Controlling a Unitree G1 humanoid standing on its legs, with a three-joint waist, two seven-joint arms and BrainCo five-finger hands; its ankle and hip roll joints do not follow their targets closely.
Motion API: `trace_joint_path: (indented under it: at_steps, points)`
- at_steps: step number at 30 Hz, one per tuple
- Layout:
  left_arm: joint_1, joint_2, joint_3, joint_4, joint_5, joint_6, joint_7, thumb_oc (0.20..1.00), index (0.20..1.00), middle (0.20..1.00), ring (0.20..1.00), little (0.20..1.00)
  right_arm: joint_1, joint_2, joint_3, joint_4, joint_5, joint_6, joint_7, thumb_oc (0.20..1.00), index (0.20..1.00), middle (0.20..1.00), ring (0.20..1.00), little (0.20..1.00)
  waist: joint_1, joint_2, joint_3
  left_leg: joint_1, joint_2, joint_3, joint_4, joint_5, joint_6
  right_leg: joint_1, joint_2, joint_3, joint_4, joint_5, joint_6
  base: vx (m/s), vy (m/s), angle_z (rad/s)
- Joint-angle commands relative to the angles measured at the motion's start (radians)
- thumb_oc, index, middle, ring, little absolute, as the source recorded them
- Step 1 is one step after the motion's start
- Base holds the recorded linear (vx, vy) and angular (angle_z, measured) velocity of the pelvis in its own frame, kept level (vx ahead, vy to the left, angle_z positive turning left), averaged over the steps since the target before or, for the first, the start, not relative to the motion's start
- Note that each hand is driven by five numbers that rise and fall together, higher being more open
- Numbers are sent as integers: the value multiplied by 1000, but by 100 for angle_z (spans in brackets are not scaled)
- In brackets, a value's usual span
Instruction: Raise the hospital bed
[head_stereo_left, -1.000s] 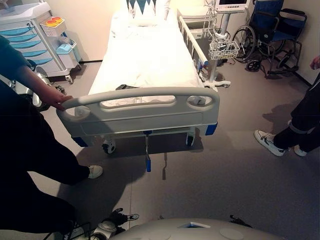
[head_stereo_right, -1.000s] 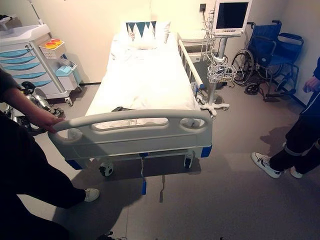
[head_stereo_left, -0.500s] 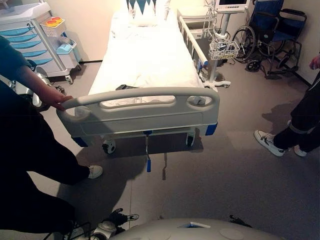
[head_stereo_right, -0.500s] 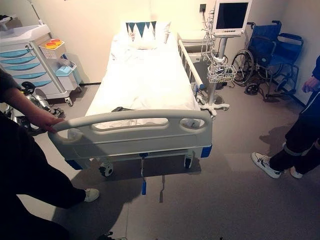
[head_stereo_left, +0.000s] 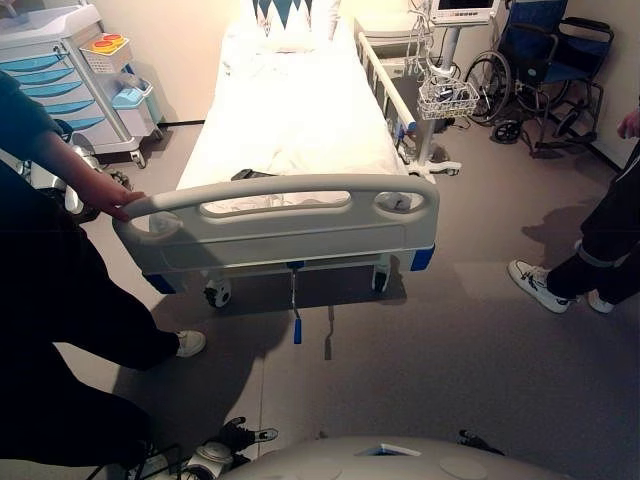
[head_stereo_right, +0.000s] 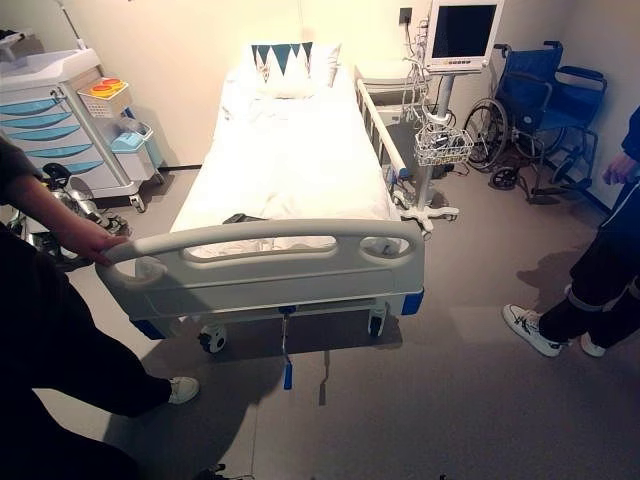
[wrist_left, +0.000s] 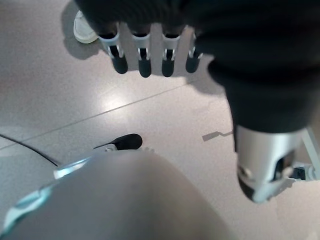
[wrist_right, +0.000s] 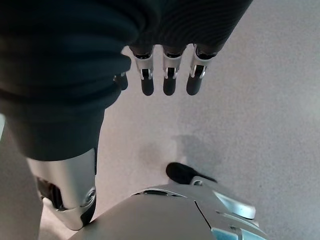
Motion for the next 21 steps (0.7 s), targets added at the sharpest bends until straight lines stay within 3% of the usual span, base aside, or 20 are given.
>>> trace_joint_path:
  at_steps: [1, 16, 21]
  points:
    - [-67, -45, 15, 70, -28, -5, -3, 1000, 1000, 1000, 1000, 1000, -69, 10, 26, 57, -8, 8, 8, 1000, 1000, 1000, 1000, 1000, 15, -52, 23, 18, -27, 18, 0, -59, 26, -24, -58, 45, 16, 54, 99, 0, 0, 0]
    - [-61, -45, 61, 89, -75, 0, 10, 1000, 1000, 1000, 1000, 1000, -68, 5, 6, 59, 20, 6, 4, 1000, 1000, 1000, 1000, 1000, 19, -59, 35, 3, -28, 11, 0, -49, 24, -35, -59, 39, 13, 59, 100, 0, 0, 0]
    - [-82, -27, 64, 84, -94, -1, 2, 1000, 1000, 1000, 1000, 1000, -78, -14, -3, 56, 40, 6, 11, 1000, 1000, 1000, 1000, 1000, 19, -61, 67, -29, -33, 5, 0, -34, 23, -67, -59, 37, 15, 71, 101, -57, 2, 0]
